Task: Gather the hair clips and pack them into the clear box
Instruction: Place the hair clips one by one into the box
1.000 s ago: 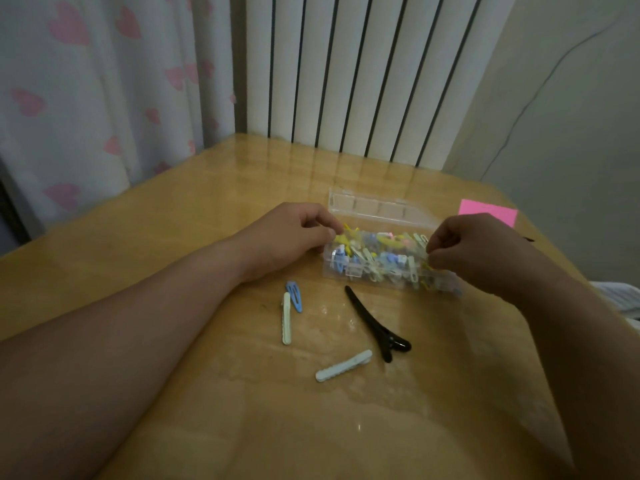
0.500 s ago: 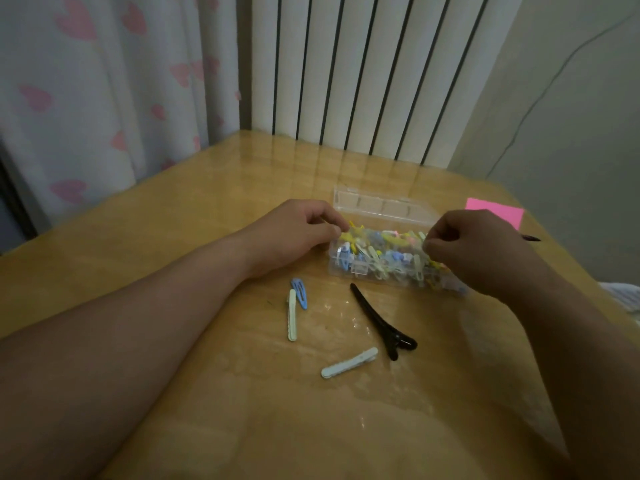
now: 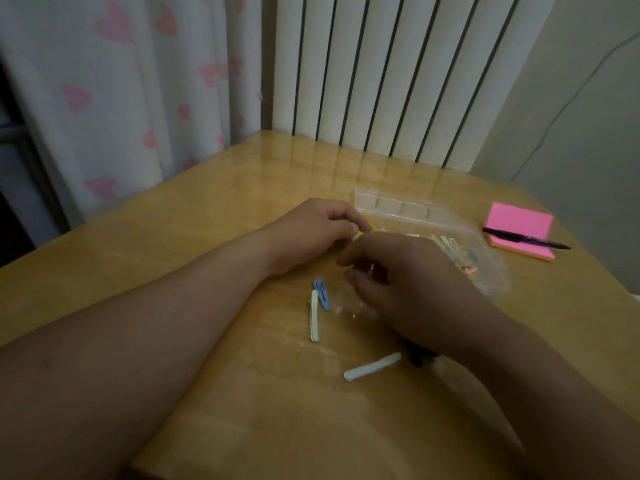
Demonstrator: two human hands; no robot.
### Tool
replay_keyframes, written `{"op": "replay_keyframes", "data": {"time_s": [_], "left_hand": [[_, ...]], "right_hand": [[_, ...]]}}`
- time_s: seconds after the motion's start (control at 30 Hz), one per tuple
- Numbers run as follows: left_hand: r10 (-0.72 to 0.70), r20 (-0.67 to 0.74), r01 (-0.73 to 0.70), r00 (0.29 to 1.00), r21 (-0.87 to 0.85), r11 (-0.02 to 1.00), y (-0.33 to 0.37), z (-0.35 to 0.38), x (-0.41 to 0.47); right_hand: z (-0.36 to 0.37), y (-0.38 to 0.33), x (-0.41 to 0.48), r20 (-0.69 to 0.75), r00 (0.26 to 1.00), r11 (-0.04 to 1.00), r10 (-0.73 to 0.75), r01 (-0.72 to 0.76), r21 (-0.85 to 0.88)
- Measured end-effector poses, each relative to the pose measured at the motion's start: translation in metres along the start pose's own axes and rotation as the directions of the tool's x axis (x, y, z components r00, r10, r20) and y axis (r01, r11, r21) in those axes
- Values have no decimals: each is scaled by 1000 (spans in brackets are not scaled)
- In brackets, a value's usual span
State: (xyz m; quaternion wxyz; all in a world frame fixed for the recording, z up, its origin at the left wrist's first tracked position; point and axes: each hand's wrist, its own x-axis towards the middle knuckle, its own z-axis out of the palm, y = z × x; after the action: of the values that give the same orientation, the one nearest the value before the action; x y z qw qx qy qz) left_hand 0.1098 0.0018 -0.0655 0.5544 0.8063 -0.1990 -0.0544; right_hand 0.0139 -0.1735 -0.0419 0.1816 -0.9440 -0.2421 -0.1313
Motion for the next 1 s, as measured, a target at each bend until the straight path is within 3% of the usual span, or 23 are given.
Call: {"op": "replay_keyframes", "data": {"time_s": [0.2,0.37,0.57,0.67,0.8,1.0], "left_hand": [[-12,4,12,1000,-20,1000,0,0,1],[-9,-1,9,1000,-23,1000,0,0,2],[-8,12,8,1000,-27,1000,-2,-1,3],[-12,31,13,999,-40,999,-3,-2,4],[-14,13,14,1000,-2,1000,-2,-1,4],[-1,0,1,1000,13,1000,-6,0,5]], "right_hand": [[18,-18,9,90,995,991,49,-37,-125],[28,-26,13,81,991,966,102,-79,-246],[22,-26,11,190,969,986,157,-145,-76],[-6,-10,11,49,971,971,233,-235,51],[-47,31,10,-89,898,898,432,-418,140],[-59,76,4,39,774,774,632,-629,-77]]}}
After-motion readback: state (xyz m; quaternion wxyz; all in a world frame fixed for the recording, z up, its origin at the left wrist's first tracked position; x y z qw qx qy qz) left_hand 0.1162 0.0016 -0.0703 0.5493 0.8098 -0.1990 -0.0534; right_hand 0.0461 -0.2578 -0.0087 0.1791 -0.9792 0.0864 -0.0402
